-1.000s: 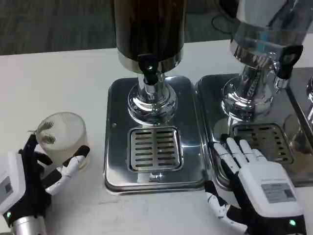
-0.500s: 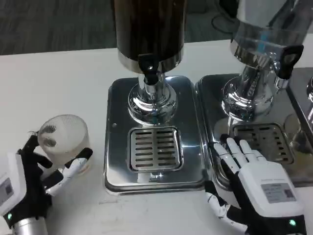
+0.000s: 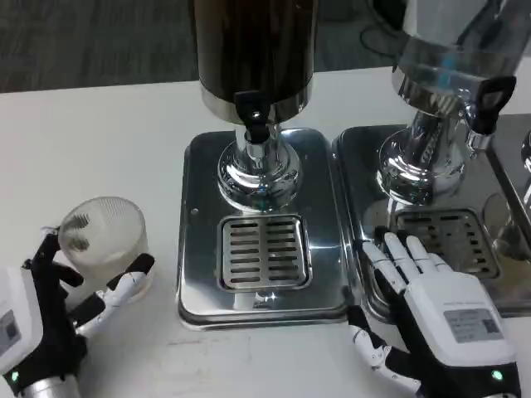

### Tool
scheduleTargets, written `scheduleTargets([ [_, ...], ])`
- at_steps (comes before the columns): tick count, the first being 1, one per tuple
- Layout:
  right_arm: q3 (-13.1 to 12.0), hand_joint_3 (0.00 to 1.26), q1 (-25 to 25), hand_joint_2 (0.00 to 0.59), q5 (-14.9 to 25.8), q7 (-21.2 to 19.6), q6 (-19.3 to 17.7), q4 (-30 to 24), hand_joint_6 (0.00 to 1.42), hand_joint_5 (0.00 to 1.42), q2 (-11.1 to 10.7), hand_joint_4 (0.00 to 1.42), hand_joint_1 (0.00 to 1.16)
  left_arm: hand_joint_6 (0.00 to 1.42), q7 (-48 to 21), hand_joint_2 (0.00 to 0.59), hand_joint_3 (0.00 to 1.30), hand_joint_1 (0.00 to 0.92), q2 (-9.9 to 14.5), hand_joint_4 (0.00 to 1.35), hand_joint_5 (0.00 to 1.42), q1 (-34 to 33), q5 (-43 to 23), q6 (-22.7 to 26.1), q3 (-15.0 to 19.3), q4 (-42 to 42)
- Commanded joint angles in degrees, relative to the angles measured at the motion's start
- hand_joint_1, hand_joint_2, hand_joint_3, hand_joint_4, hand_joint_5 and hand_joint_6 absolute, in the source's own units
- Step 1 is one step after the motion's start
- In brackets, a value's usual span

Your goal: Grasp the cup under the faucet to collect the drink, then remove the cup.

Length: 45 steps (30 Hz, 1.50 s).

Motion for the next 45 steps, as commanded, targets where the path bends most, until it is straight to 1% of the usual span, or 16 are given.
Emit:
scheduleTargets([
  [1,-0.6,0.10,0.5,0.459,0.3,0.3,-0.1,-1.4,0.11,0.00,-0.4,0.00,0.29,0.99,3.2,0.086,0.50,0.514,-0.3,0.63,0.83,-0.1,1.0,-0.7,0.1,-2.8],
  [5,-0.4,0.10,0.4,0.459,0.0,0.4,-0.1,-1.6,0.11,0.00,-0.4,0.00,0.29,0.99,3.8,0.086,0.50,0.513,-0.2,0.63,0.83,-0.1,2.1,-0.5,0.0,-4.9],
  [12,-0.5,0.10,0.5,0.459,0.0,0.4,0.0,-1.8,0.11,0.00,-0.5,0.00,0.29,0.99,3.3,0.086,0.50,0.513,-0.6,0.63,0.83,-0.5,2.7,-0.3,-0.5,-5.9],
  [18,-0.4,0.10,0.7,0.459,-0.1,0.4,0.1,-2.2,0.11,0.00,-0.3,0.00,0.29,0.98,1.5,0.085,0.50,0.513,-1.0,0.63,0.82,-1.0,4.8,-0.4,-3.1,-8.7],
  [23,-0.3,0.10,0.6,0.459,-0.2,0.5,0.0,-2.1,0.11,0.00,-0.3,0.00,0.29,0.98,0.3,0.084,0.50,0.511,-1.5,0.63,0.82,-1.7,5.8,-0.3,-5.0,-9.3],
  [30,-0.1,0.10,0.5,0.459,-0.4,0.4,0.2,-2.0,0.11,0.00,0.0,0.00,0.29,0.98,-3.3,0.082,0.50,0.507,-3.1,0.63,0.82,-3.9,5.2,-0.3,-6.3,-7.3],
  [37,0.0,0.10,1.4,0.459,-0.9,0.1,0.6,-2.8,0.11,0.00,0.5,0.00,0.29,0.98,-5.7,0.081,0.50,0.506,-5.2,0.63,0.82,-7.9,4.4,-0.8,-7.4,-2.5],
  [42,-0.6,0.10,2.5,0.459,-0.9,-0.4,1.4,-3.6,0.11,0.00,0.9,0.00,0.29,0.98,-6.0,0.081,0.50,0.489,-6.0,0.63,0.82,-10.8,4.6,-0.6,-9.2,2.4],
  [45,-0.5,0.10,2.8,0.459,-0.9,-0.3,1.6,-3.8,0.11,0.00,1.3,0.00,0.29,0.98,-5.4,0.081,0.50,0.488,-6.3,0.63,0.82,-12.1,5.0,-0.6,-10.3,4.1],
])
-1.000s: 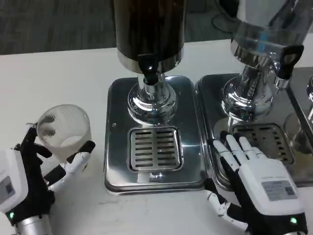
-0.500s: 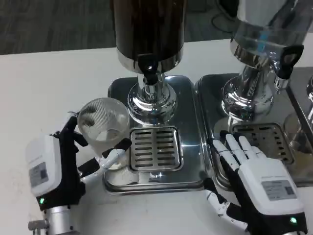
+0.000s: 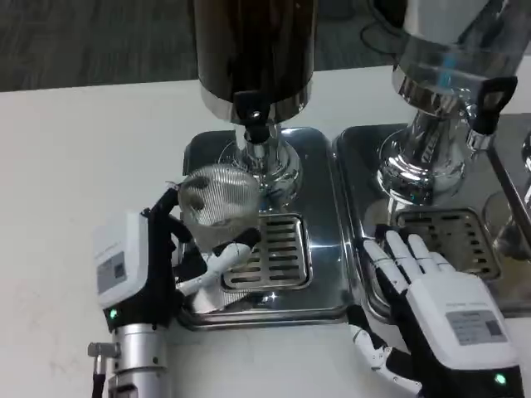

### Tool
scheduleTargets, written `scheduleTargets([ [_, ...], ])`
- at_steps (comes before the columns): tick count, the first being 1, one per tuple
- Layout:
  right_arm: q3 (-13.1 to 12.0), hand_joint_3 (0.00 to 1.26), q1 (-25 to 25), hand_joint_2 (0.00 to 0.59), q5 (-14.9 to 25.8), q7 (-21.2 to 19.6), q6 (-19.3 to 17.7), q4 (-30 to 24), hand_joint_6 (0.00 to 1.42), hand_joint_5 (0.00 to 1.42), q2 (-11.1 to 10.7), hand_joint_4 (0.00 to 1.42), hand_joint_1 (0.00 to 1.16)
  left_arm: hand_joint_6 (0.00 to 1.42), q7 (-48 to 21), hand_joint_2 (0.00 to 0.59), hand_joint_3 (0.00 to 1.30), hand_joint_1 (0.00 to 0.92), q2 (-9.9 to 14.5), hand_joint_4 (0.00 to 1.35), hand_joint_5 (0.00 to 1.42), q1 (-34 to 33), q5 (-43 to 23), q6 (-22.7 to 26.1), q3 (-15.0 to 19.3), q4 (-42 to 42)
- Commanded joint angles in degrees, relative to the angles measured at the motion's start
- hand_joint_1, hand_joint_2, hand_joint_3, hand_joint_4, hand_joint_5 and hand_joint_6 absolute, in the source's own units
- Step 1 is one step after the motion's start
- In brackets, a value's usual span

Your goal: Grasp the cup under the faucet to collect the drink, then remove the cup.

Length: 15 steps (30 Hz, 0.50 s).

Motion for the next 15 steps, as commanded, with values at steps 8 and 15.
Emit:
scheduleTargets([
  [8,-0.3,0.10,0.7,0.459,-0.3,-0.4,0.9,-0.9,0.11,0.00,1.1,0.00,0.29,0.98,1.0,0.081,0.50,0.487,-0.5,0.63,0.82,-4.3,1.7,-1.0,-4.6,4.3],
  [15,-0.1,0.10,0.4,0.459,-0.4,-0.5,0.7,-0.5,0.11,0.00,1.4,0.00,0.29,0.98,1.3,0.081,0.50,0.487,0.0,0.63,0.82,-4.0,2.3,-0.9,-6.2,5.7],
])
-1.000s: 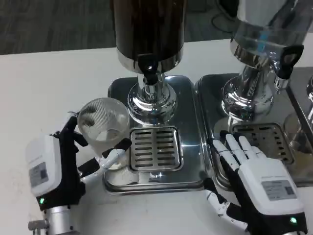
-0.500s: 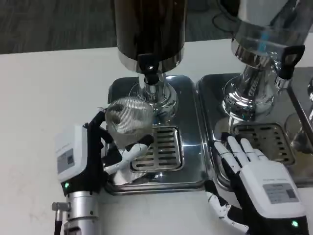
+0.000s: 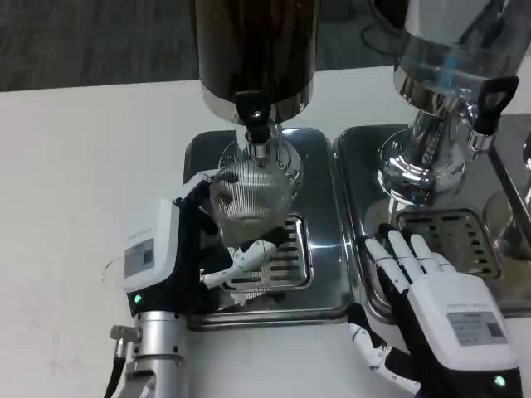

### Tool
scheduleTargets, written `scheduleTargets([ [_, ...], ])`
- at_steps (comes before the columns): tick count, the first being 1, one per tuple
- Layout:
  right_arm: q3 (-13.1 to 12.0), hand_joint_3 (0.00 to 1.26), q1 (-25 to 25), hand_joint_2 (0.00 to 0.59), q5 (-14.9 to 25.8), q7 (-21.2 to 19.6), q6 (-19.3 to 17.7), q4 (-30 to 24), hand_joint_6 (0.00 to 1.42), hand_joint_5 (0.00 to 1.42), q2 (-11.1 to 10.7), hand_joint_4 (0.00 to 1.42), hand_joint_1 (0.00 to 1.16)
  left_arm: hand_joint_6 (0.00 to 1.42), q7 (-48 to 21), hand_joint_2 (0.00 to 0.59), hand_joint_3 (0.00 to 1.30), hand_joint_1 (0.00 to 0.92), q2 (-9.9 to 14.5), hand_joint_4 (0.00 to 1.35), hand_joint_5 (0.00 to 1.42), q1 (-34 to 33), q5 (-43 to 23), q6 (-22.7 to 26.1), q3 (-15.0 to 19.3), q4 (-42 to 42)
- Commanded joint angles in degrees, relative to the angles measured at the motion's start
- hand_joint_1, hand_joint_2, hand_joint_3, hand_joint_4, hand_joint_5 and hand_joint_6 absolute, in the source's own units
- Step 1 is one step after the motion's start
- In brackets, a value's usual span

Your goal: Grasp the cup under the faucet to collect the drink, then remove the cup.

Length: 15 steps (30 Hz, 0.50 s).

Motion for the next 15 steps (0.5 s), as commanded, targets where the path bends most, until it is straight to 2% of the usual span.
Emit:
scheduleTargets([
  [1,-0.1,0.10,-0.2,0.459,-0.3,-0.5,0.2,0.3,0.11,0.00,0.3,0.00,0.29,0.98,-0.1,0.080,0.50,0.486,0.4,0.63,0.82,0.4,0.7,-0.5,-1.0,1.6],
  [12,-0.3,0.10,-0.3,0.459,0.2,-0.2,0.2,0.8,0.11,0.00,0.7,0.00,0.29,0.98,0.2,0.077,0.49,0.462,0.5,0.61,0.82,1.1,1.0,0.3,-1.6,2.7],
  [15,-0.2,0.10,-0.6,0.459,0.2,-0.3,0.1,1.0,0.11,0.00,0.6,0.00,0.29,0.93,0.0,0.077,0.47,0.438,0.7,0.58,0.79,1.5,1.0,0.5,-1.7,2.9],
])
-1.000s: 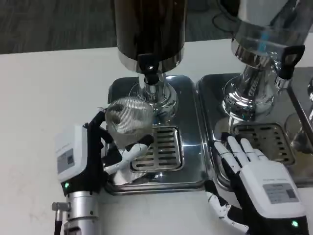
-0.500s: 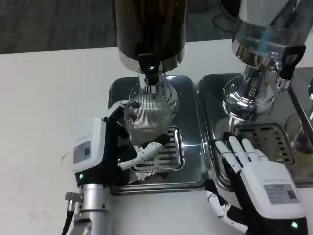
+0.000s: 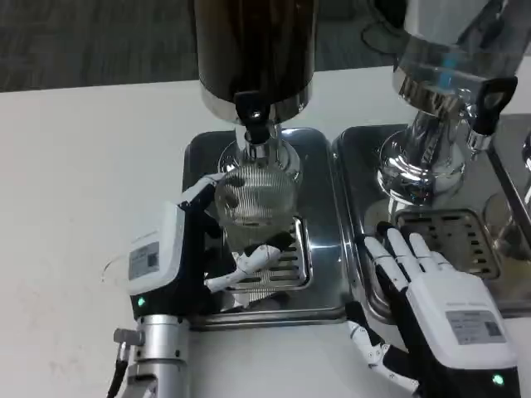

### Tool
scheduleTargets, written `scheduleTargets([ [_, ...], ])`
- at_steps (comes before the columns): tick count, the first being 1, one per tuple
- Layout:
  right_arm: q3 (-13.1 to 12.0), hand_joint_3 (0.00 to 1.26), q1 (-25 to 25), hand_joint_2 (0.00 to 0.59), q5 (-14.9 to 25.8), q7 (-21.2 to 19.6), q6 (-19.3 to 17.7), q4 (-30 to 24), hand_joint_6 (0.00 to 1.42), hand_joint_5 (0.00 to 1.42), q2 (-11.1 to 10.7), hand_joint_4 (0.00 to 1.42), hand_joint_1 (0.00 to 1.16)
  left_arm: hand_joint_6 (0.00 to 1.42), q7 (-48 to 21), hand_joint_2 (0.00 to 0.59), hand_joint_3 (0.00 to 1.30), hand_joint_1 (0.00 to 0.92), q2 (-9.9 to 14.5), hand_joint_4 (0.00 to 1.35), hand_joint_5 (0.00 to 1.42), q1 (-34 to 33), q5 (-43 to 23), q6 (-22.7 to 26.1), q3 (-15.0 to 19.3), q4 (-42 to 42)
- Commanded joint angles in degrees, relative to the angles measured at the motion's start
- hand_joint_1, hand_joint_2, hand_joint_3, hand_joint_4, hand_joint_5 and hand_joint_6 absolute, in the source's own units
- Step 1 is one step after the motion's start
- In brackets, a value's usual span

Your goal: Grasp the cup under the faucet to collect the drink, then remove the cup.

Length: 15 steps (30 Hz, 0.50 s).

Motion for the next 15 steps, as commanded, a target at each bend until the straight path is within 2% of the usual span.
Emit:
scheduleTargets([
  [1,-0.1,0.10,-0.5,0.459,0.1,-0.3,0.0,0.8,0.11,0.00,0.0,0.00,0.29,0.90,-1.3,0.073,0.45,0.421,0.7,0.57,0.78,1.7,0.5,1.1,-0.9,1.7],
  [7,0.1,0.10,-0.9,0.459,0.1,-0.2,-0.1,1.1,0.11,0.00,-0.1,0.00,0.29,0.78,-2.6,0.061,0.37,0.317,1.0,0.48,0.73,1.6,1.0,2.2,-1.6,2.0],
  [15,0.1,0.10,-0.8,0.459,0.4,-0.2,0.1,1.2,0.11,0.00,0.2,0.00,0.29,0.66,-3.9,0.043,0.29,0.260,0.9,0.36,0.63,1.9,0.1,3.4,-2.2,1.7],
])
